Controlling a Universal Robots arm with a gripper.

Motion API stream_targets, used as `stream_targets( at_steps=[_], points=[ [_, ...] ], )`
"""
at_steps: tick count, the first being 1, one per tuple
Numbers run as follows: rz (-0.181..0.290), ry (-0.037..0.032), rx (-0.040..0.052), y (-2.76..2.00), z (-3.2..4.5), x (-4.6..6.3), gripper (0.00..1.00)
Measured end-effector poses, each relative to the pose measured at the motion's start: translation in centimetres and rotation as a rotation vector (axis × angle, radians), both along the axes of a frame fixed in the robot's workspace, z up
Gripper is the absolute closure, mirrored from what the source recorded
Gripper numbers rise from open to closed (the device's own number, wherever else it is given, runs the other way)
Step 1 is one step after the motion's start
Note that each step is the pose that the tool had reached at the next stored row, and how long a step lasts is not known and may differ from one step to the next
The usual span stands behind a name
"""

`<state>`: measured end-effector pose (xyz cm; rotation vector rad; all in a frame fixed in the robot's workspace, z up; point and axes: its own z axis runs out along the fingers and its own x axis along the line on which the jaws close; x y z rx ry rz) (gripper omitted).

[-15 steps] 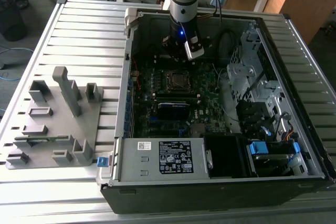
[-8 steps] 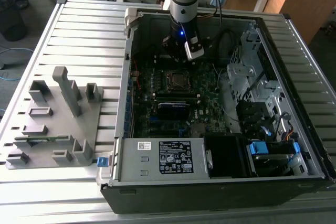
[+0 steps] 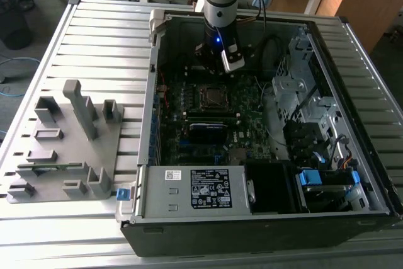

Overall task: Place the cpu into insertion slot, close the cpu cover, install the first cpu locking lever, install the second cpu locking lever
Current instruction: 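Install the first cpu locking lever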

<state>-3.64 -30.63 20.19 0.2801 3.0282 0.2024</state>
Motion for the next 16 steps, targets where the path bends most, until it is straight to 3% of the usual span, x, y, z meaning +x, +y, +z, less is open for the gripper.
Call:
stream_targets(
  at_steps=[16],
  points=[
    [-0.001, -0.0001, 0.0002, 0.0, -0.09, 0.0, 0.9]
  ],
)
